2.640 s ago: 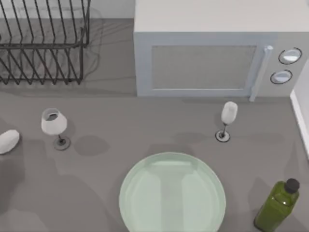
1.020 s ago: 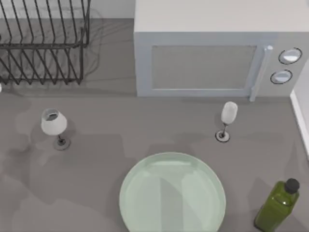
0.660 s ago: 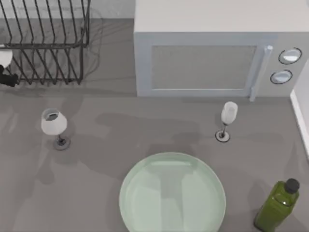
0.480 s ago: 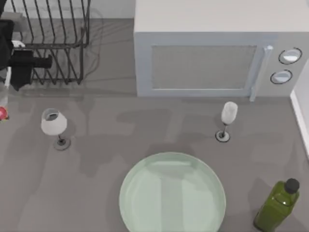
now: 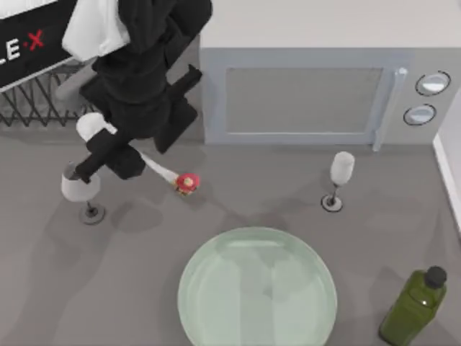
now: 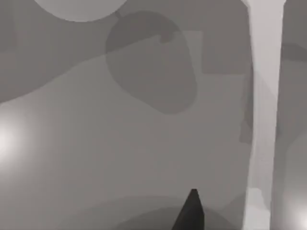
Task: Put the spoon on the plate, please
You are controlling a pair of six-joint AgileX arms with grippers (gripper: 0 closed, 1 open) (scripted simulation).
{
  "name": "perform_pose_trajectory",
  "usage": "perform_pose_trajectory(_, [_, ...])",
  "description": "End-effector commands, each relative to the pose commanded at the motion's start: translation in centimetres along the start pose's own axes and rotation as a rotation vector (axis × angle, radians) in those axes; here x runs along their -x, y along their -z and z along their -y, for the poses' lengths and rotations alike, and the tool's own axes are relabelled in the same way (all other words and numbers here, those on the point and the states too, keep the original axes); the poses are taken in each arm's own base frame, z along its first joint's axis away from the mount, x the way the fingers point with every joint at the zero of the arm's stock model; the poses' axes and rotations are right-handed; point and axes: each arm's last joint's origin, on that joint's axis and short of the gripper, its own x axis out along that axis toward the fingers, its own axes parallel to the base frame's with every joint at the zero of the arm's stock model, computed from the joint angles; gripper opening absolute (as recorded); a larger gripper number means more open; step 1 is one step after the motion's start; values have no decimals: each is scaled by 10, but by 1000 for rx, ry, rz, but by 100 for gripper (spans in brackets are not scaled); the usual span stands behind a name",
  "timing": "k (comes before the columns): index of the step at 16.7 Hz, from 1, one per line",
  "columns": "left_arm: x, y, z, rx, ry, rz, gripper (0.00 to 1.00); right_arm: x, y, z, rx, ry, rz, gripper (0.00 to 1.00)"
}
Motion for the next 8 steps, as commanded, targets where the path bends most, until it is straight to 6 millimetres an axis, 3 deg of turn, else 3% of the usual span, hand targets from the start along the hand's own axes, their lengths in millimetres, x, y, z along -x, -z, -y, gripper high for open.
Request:
perform_pose_trajectory(4, [-7, 73, 14, 324, -39, -42, 0, 0, 0, 0, 0, 0, 0, 100])
perform_pose_trajectory(8, [-19, 132, 15, 535, -96, -40, 0, 0, 0, 0, 0, 0, 0, 100])
